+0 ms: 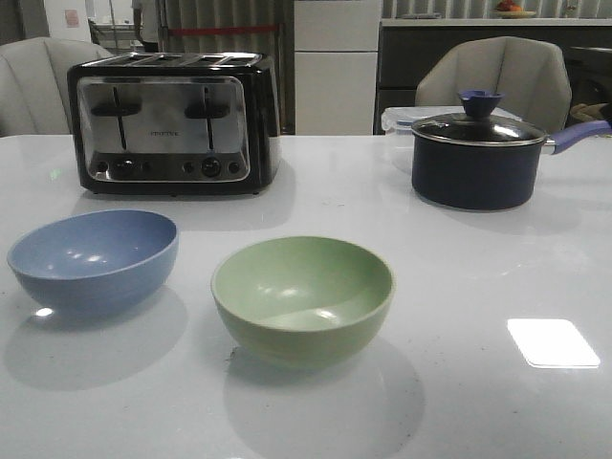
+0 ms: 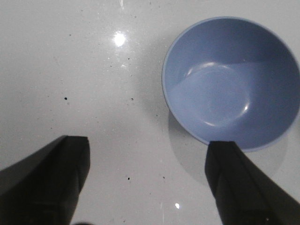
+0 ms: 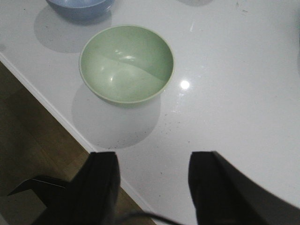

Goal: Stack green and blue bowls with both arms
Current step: 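Lower the left gripper onto the rim of the light blue bowl and grasp it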

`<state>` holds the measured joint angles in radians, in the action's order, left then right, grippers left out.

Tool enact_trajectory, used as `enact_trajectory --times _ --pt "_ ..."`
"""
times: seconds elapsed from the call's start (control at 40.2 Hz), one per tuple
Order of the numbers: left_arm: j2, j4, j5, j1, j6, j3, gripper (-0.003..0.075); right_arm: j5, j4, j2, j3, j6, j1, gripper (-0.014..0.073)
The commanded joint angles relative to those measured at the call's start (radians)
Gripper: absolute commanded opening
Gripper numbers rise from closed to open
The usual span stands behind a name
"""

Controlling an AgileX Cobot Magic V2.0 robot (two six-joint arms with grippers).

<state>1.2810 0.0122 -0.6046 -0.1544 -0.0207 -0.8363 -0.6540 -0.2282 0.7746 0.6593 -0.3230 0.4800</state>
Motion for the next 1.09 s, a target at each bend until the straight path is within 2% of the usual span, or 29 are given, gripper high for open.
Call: enact_trajectory --times 0.0,0.199,0.497,0.572,0.845,1.019,1.069 --pt "0.075 0.008 0.063 -0.007 -0.001 -0.08 0.0547 0.074 -0.006 -0.008 0.027 -0.011 0.002 0.0455" --pt "0.246 0.01 0.093 -0.007 -0.001 -0.167 0.0547 0.074 -0.006 -0.008 0.027 -0.011 0.002 0.0455" --pt "0.393 0.079 0.135 -0.008 -0.001 -0.22 0.0541 0.074 -0.006 -0.008 0.027 -0.011 0.002 0.0455" --pt "0.416 0.079 0.139 -0.008 -0.001 -0.22 0.0501 0.074 -0.006 -0.008 0.027 -0.011 0.002 0.0455" --pt "0.433 0.079 0.137 -0.008 -0.001 -0.222 0.0216 0.074 -0.006 -0.008 0.027 -0.011 0.002 0.0455" --pt "0.412 0.079 0.11 -0.008 -0.001 -0.222 0.0093 0.074 -0.006 -0.008 0.027 -0.011 0.002 0.0455" --pt "0.398 0.079 0.094 -0.008 -0.001 -0.222 0.0094 0.074 -0.006 -0.008 0.027 -0.011 0.002 0.0455"
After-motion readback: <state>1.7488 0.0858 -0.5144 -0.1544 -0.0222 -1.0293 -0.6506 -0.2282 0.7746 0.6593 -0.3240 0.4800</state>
